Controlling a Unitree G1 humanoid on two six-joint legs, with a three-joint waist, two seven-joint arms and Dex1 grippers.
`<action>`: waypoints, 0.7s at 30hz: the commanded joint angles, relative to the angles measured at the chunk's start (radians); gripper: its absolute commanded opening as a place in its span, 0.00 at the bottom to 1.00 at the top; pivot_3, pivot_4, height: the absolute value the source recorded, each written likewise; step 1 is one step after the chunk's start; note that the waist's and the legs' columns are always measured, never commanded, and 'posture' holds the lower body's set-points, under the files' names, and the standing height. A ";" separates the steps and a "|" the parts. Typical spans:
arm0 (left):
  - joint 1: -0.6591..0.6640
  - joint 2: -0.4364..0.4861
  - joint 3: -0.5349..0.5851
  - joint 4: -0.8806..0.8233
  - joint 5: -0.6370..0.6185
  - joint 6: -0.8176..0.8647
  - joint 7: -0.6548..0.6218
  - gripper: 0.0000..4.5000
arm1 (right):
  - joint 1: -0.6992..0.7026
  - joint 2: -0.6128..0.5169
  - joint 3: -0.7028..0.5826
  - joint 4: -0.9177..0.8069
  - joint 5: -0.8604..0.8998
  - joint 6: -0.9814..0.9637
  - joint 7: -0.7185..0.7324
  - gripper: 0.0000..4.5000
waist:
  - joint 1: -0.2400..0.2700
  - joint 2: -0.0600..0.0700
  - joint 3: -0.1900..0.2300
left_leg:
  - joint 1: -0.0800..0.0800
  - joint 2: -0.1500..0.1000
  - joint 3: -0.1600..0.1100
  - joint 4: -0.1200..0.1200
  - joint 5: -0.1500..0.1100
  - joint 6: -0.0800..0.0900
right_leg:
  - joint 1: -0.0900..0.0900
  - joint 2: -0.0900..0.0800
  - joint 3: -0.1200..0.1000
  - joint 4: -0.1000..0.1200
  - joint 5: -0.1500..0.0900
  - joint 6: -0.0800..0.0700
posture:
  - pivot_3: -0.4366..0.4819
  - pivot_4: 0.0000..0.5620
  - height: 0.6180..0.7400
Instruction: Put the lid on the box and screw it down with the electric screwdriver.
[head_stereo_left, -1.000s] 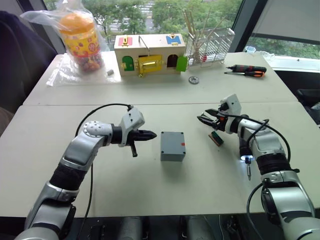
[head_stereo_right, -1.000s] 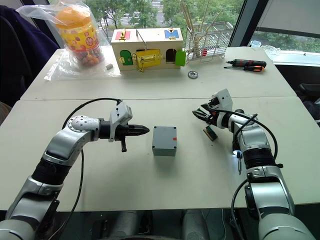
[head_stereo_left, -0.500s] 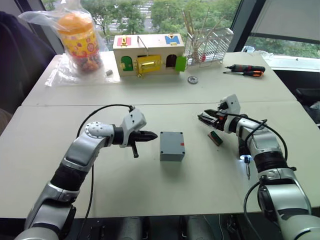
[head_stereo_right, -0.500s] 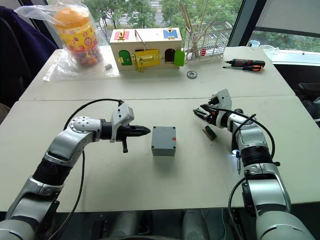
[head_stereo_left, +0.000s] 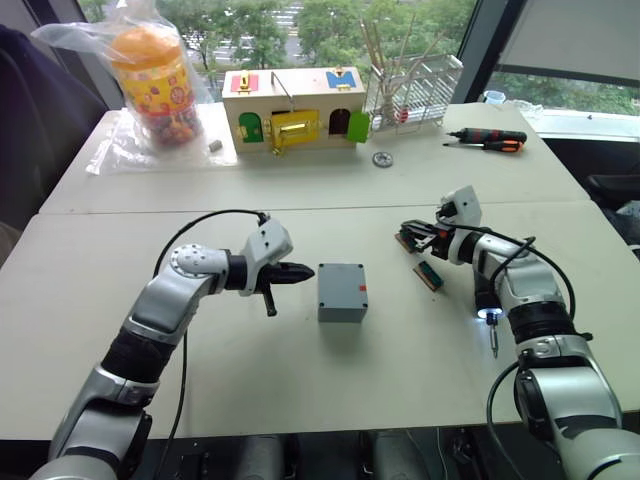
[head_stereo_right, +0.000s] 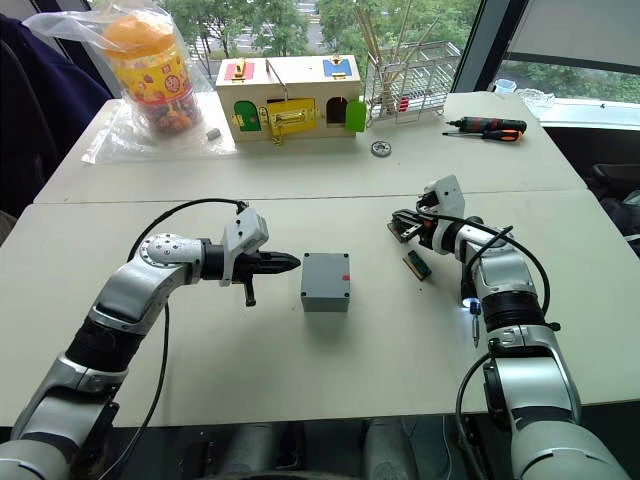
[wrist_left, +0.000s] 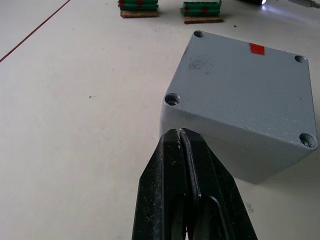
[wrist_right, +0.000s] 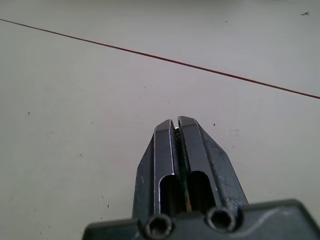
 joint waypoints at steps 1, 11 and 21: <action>-0.002 -0.001 0.000 -0.021 -0.002 -0.017 0.002 0.00 | -0.011 -0.020 -0.042 -0.088 0.022 0.016 -0.005 0.01 | 0.000 0.000 0.000 | 0.000 0.000 0.000 0.000 0.000 0.000 | 0.000 0.000 0.000 0.000 0.000 0.000 | 0.48 0.27 0.76; -0.012 -0.009 -0.006 -0.001 0.001 -0.029 -0.004 0.00 | 0.013 -0.034 -0.067 -0.243 0.053 0.128 0.003 0.01 | 0.001 0.000 0.000 | 0.000 0.000 0.000 0.000 0.000 0.000 | 0.000 0.000 0.000 0.000 0.000 0.000 | 0.48 0.27 0.76; -0.010 -0.024 -0.007 0.005 0.010 -0.042 -0.003 0.00 | 0.049 -0.007 -0.032 -0.204 0.052 0.185 0.039 0.01 | 0.002 0.000 0.000 | 0.000 0.000 0.000 0.000 0.000 0.000 | 0.000 0.000 0.000 0.000 0.000 0.000 | 0.48 0.27 0.76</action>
